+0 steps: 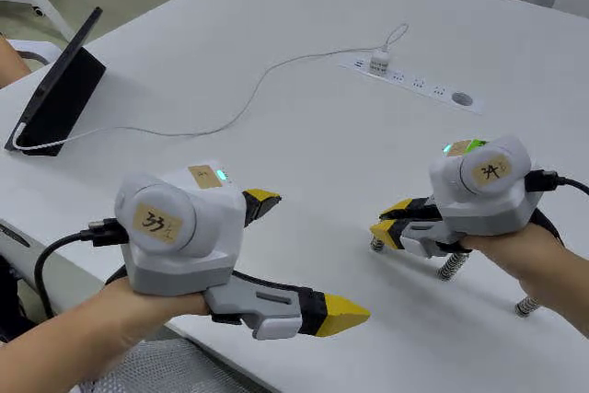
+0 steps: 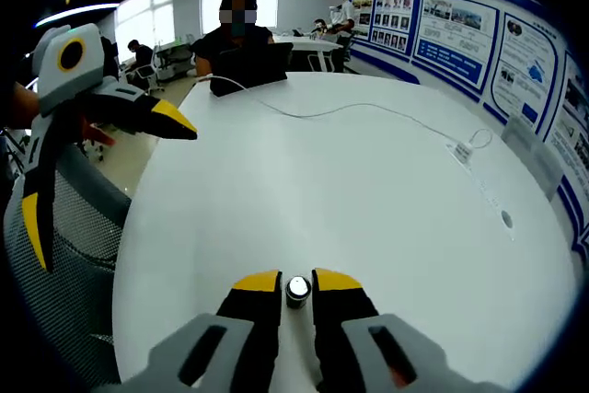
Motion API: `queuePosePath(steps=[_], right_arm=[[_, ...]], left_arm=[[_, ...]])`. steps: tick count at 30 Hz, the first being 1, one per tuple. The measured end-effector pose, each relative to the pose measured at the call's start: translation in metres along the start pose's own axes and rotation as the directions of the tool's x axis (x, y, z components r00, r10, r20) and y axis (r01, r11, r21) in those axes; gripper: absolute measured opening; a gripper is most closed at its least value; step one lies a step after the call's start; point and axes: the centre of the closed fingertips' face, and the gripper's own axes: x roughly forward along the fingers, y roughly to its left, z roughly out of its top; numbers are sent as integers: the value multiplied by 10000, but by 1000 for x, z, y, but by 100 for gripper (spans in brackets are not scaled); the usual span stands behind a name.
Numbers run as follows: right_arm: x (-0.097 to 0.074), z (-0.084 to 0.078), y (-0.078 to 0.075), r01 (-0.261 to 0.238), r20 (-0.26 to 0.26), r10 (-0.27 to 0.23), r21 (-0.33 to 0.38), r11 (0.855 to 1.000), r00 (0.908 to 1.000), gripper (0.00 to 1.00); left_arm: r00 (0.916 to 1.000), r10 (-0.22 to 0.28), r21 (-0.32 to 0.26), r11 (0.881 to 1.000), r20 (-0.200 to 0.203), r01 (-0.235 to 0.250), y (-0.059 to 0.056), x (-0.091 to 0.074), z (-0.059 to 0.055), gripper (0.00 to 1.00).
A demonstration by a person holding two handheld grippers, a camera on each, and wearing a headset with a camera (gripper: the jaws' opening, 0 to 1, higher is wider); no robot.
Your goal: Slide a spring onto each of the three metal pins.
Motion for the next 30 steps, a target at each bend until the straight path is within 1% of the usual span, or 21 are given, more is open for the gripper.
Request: queuePosePath(steps=[3,12,18,21,25,30], right_arm=[[-1,2,-1,68,21,-68,-141,9999,10000,15],[-8,2,-1,135,53,-135,-110,9998,9999,17],[-20,4,0,204,192,-202,-100,9997,9996,19],[-26,5,-6,566,298,-563,-100,9983,9980,23],[-36,5,-11,696,439,-698,54,9976,9966,25],[-53,-1,-15,906,551,-907,50,9959,9943,29]], left_arm=[[10000,-6,-9,10000,-33,6,0,0,-1,100],[9999,68,-6,10000,-84,-68,1,-1,-1,100],[9999,90,10,10000,-124,-90,2,-1,-2,100],[9998,111,33,9999,-165,-111,2,-1,-3,100],[9995,124,100,9999,-307,-121,2,-1,-6,100],[9990,110,165,9998,-433,-103,1,-1,-9,100]])
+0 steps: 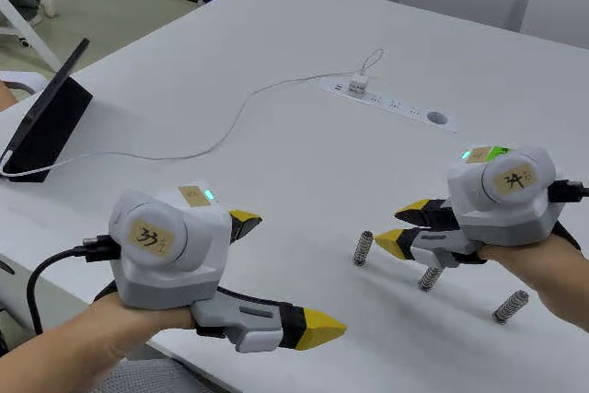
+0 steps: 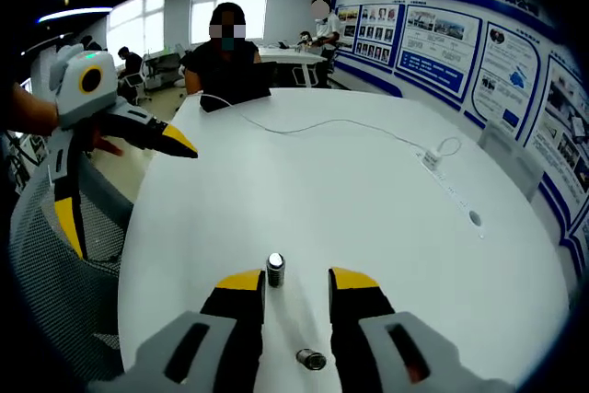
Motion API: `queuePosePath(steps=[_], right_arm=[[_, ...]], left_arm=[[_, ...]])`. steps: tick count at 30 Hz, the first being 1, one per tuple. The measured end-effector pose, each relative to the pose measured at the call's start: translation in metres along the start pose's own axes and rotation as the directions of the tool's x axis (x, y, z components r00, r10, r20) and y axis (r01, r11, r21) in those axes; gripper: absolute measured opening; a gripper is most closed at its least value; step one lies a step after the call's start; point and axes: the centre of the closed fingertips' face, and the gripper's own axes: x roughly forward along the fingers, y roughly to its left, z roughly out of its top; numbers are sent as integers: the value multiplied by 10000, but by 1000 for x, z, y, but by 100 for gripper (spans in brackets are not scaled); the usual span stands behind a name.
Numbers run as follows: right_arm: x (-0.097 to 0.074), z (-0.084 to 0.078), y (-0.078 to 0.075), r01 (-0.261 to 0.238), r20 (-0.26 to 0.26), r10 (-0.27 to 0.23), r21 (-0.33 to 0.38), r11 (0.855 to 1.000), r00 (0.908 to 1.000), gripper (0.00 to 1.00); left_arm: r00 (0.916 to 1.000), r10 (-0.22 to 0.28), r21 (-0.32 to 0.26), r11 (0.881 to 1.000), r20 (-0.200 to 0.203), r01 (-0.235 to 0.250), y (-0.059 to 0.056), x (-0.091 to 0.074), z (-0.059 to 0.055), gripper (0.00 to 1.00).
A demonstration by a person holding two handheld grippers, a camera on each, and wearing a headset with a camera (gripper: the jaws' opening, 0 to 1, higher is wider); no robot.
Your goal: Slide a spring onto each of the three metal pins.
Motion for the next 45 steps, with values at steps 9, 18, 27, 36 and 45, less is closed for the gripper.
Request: queuePosePath(steps=[9,18,27,36,45], right_arm=[[-29,-16,-10,494,296,-510,537,9973,9983,39],[-59,-38,-19,976,447,-1051,1465,9844,9935,44],[-88,-53,-22,1749,713,-1921,1984,9644,9788,56],[-111,-74,-27,2590,853,-3004,3220,9106,9500,58],[-121,-100,-14,3119,752,-3682,3925,8652,9267,60]], left_arm=[[9999,151,-83,9999,-34,-151,4,0,-1,100],[9998,155,-20,9999,-116,-155,4,0,-2,100],[9997,157,-56,9999,-171,-158,5,1,-3,100],[9997,102,-51,9999,-225,-103,3,2,-5,100],[9997,11,-16,10000,-241,-12,1,2,-6,100]])
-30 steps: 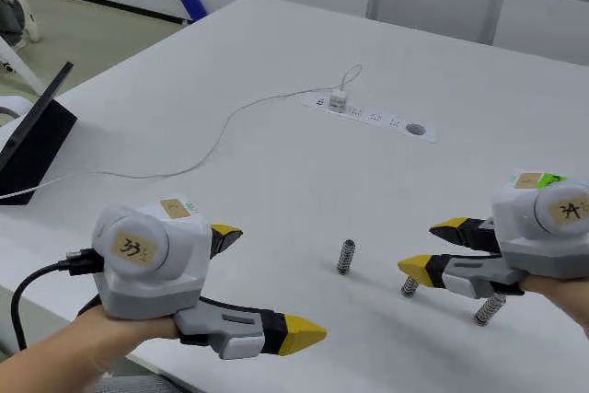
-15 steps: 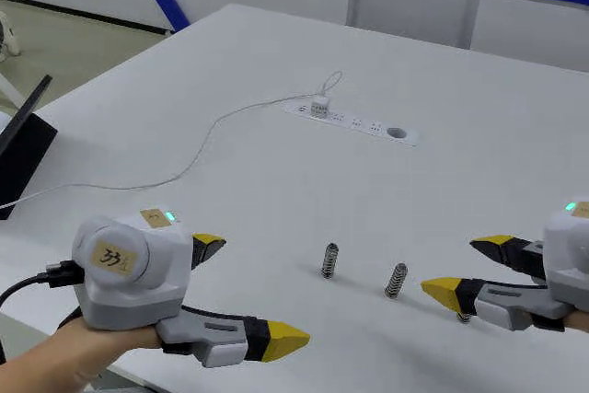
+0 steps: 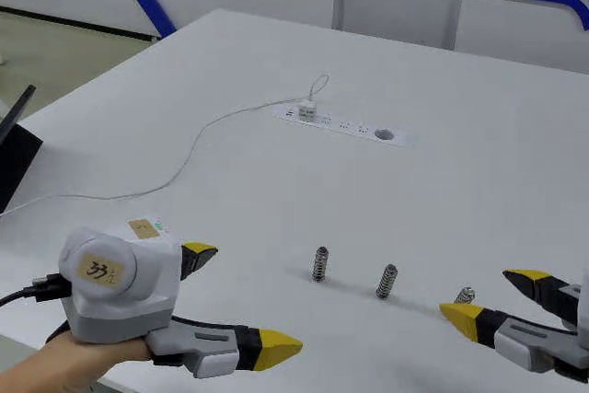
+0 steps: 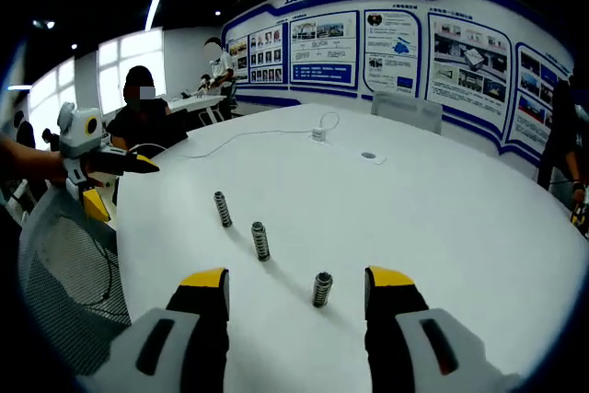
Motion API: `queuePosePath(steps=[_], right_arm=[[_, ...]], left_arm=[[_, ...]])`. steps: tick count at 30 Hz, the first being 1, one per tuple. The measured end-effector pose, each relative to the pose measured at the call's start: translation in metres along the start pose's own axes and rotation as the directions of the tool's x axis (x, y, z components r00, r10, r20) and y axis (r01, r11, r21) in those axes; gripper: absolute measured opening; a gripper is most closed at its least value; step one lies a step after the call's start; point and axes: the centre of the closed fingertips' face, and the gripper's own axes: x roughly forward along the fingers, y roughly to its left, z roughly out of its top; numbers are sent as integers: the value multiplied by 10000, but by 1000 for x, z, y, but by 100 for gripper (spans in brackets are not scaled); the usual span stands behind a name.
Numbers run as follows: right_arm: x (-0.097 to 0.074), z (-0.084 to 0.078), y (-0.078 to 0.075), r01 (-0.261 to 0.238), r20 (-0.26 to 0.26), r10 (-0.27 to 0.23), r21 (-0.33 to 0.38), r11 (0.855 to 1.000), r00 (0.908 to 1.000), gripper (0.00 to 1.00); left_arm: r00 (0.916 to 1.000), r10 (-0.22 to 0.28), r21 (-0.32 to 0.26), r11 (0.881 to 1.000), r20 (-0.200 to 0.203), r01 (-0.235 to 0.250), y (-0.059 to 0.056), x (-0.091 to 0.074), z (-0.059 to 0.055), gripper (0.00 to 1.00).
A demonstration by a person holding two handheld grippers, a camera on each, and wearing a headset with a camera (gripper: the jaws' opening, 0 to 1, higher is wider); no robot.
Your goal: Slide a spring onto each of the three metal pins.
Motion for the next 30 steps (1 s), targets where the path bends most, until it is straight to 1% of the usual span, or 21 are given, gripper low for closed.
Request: queuePosePath(steps=[2,4,5,7,9,10,12,13,15,18,20,22,24,27,30], right_arm=[[-3,-5,1,72,19,-72,173,9998,10000,61],[-7,-11,1,202,47,-205,559,9982,9998,61],[-11,-12,2,242,197,-256,697,9973,9995,61],[-15,-12,-1,552,403,-598,1066,9928,9974,61],[-20,-14,-1,684,490,-737,1028,9924,9961,62],[-23,-15,-4,959,485,-1008,946,9909,9937,62],[-25,-17,-8,1223,493,-1272,924,9882,9907,62],[-27,-17,-10,1360,577,-1418,944,9862,9882,62],[-31,-17,-14,1572,676,-1669,1288,9791,9837,62],[-36,-16,-21,1928,939,-2075,1457,9704,9737,62],[-38,-17,-22,2054,1014,-2206,1412,9684,9701,62],[-40,-18,-22,2139,1109,-2323,1560,9643,9663,61],[-40,-20,-20,2079,1205,-2295,1691,9634,9658,61],[-41,-23,-19,2139,1221,-2372,1779,9605,9638,61],[-43,-25,-19,2230,1285,-2505,1963,9548,9595,61]], left_arm=[[10000,-1,-9,10000,23,1,0,0,0,100],[10000,42,5,10000,58,-42,1,-1,1,100],[9999,46,-38,10000,102,-46,1,-1,2,100],[9999,73,-68,10000,143,-72,1,-2,2,100],[9998,95,-120,9999,191,-93,2,-2,4,100],[9997,94,-153,9998,229,-91,2,-2,4,100],[9996,85,-176,9998,258,-80,2,-2,5,100],[9996,86,-168,9998,276,-81,2,-2,5,100],[9996,93,-156,9998,278,-88,2,-3,6,100],[9995,100,-165,9998,288,-95,2,-3,6,100],[9995,106,-185,9998,309,-100,2,-2,6,100],[9995,118,-196,9997,301,-112,2,-2,6,99],[9994,112,-235,9997,327,-105,3,-2,7,99],[9993,140,-238,9996,333,-132,4,-3,7,99],[9994,140,-243,9996,314,-133,4,-2,6,99]])
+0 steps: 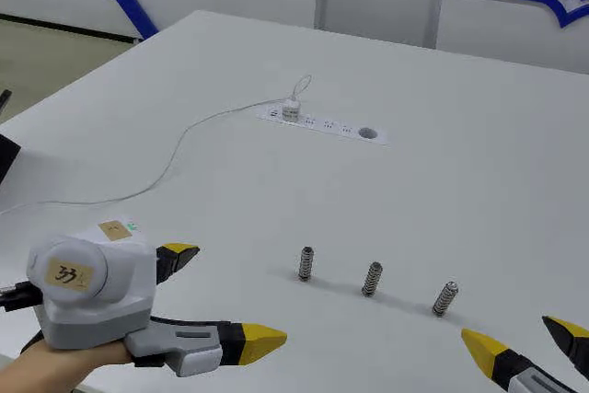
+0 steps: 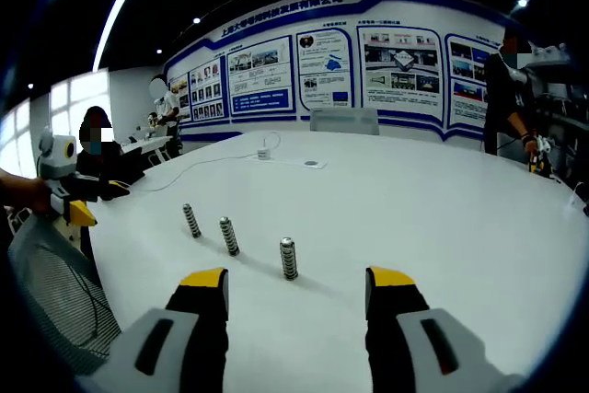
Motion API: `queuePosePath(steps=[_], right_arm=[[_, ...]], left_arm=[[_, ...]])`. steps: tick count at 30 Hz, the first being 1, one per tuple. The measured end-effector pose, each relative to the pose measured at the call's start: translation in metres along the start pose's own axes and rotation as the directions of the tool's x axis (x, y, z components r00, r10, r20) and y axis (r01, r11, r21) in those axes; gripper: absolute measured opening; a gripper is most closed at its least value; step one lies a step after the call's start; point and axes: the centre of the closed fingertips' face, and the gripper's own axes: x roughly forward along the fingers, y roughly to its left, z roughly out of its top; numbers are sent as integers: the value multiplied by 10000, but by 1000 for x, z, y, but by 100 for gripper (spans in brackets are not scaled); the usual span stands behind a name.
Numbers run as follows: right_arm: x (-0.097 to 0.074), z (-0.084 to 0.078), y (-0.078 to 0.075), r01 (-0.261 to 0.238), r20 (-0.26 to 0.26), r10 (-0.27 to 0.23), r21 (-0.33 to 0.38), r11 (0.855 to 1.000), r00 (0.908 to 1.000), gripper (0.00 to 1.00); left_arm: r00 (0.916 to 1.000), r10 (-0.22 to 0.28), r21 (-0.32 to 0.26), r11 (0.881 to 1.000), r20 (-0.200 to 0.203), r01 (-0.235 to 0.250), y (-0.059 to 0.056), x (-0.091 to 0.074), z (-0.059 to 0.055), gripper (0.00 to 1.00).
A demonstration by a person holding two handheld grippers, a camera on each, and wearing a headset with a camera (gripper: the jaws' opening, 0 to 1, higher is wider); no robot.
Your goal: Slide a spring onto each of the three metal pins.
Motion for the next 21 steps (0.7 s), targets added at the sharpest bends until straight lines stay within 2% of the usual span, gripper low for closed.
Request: queuePosePath(steps=[11,21], right_arm=[[-3,-4,-7,339,19,-339,124,9993,9994,61],[-6,-3,-5,425,173,-430,325,9986,9989,61]], left_arm=[[10000,36,15,10000,-34,-36,2,0,0,99],[10000,65,-1,10000,-25,-65,2,0,0,99]])
